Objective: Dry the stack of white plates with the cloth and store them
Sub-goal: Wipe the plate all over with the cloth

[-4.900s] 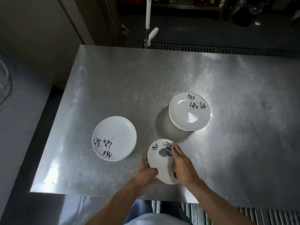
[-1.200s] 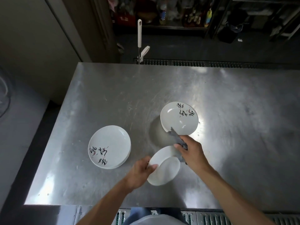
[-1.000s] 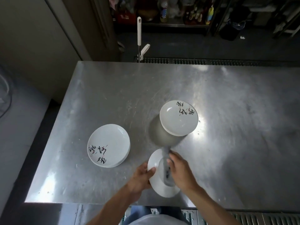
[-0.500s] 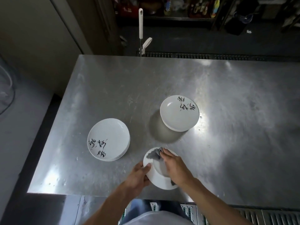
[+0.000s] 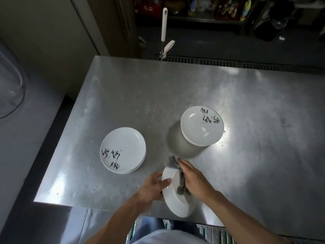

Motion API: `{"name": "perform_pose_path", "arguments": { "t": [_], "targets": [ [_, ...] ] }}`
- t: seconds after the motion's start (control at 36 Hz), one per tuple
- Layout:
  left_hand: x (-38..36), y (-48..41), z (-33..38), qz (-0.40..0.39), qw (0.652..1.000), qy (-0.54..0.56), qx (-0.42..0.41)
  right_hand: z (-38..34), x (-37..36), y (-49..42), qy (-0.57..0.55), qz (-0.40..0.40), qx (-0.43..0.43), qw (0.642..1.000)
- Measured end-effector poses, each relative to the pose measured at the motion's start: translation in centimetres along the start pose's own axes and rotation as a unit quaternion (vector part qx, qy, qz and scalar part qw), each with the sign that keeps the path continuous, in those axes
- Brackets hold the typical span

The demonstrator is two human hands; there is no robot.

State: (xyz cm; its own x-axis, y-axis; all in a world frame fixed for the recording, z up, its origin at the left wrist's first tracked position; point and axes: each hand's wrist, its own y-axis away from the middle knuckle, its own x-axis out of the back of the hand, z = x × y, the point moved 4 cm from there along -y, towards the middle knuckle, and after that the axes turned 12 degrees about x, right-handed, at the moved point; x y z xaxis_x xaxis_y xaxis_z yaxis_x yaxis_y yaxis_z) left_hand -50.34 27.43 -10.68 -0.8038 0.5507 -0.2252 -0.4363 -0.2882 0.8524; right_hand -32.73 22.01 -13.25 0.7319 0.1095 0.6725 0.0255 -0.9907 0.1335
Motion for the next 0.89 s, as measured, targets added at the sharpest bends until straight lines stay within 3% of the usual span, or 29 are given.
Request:
{"name": "perform_pose_path", "arguments": {
  "t": [0.11,0.17,0.25,0.36,0.42,0.47,0.53,0.58,0.64,0.75,0.89],
  "targets": [
    [0.0,-0.1,-0.1,0.008,1.000,-0.030,-0.001,-3.3,-1.6,0.6,-0.008,-0.023,0.165,0.986],
    [-0.1,-0.2,-0.3,0.019,0.999,-0.032,0.002,-2.9,-1.6,0.6,-0.018,-0.008,0.157,0.987],
    [-0.2,-0.4,-0.5,0.022,1.000,-0.010,0.015,-2.3,-1.2,0.3,-0.021,0.051,0.073,0.996],
    [-0.3,-0.5,-0.4,0.020,0.999,-0.026,0.005,-4.1,-2.6,0.6,0.004,0.028,0.164,0.986],
    [-0.3,-0.4,-0.4,0.018,1.000,-0.024,0.004,-3.6,-2.6,0.6,0.000,0.026,0.167,0.986],
    [-0.3,-0.5,-0.3,0.014,1.000,0.000,0.002,-2.3,-2.1,0.2,-0.010,0.034,0.121,0.992],
    [-0.2,-0.6,-0.4,0.020,0.999,0.042,0.003,-0.4,-1.5,-0.2,-0.033,0.075,0.013,0.997],
    [-0.1,-0.7,-0.9,0.026,0.995,0.097,0.007,1.5,-1.2,0.0,-0.067,0.110,-0.099,0.987],
    [0.1,-1.0,-1.0,0.022,0.991,0.135,0.013,1.9,-1.2,0.4,-0.088,0.125,-0.143,0.978],
    [1.1,-1.3,-0.4,-0.022,0.990,0.135,0.045,0.2,-1.2,0.8,-0.111,0.126,-0.098,0.981],
    [1.0,-1.0,0.2,-0.082,0.994,0.068,0.030,-3.7,-1.6,-0.5,-0.067,0.047,0.078,0.994]
  ]
}}
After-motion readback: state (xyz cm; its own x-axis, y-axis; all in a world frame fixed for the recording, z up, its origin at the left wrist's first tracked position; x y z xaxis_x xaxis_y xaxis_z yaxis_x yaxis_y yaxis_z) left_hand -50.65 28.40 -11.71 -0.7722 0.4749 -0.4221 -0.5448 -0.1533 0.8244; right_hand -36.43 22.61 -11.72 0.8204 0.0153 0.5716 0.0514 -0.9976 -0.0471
